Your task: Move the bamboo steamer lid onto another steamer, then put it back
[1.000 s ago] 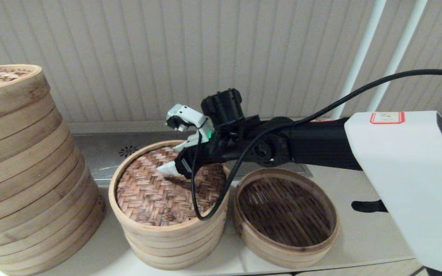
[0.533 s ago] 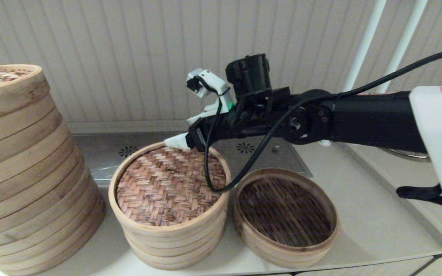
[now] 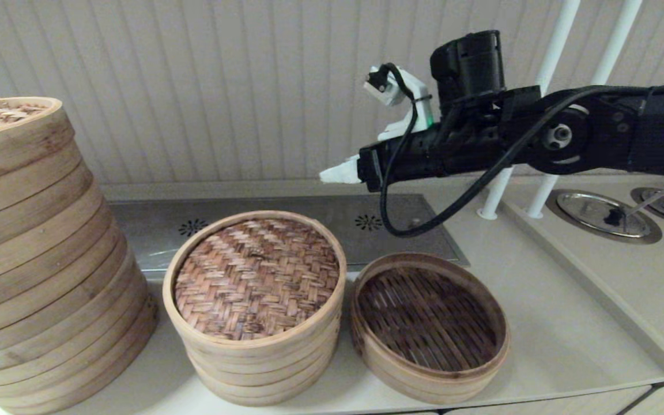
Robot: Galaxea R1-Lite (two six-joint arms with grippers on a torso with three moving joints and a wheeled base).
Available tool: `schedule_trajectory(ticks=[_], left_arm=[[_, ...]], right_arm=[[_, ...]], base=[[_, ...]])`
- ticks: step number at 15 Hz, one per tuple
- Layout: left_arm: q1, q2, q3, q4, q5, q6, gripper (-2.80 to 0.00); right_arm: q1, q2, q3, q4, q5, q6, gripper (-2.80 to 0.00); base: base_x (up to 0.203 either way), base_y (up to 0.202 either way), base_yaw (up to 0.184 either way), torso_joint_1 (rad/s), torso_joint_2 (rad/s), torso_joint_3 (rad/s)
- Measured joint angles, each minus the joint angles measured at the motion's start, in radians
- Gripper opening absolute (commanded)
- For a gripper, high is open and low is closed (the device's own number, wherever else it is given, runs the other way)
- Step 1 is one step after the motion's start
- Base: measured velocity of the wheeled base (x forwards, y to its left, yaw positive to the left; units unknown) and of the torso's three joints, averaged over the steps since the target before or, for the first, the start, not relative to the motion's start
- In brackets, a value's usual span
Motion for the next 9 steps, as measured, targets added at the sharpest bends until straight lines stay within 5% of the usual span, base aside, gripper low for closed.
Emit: schedule_trajectory(ticks=[9], left_arm=[[0.0, 0.0, 0.0, 0.0, 0.0, 0.0, -2.8]], right_arm=[[-0.159, -0.216, 0.428, 0.003, 0.003, 0.086, -2.8]], base=[[0.0, 0.0, 0.0, 0.0, 0.0, 0.0]])
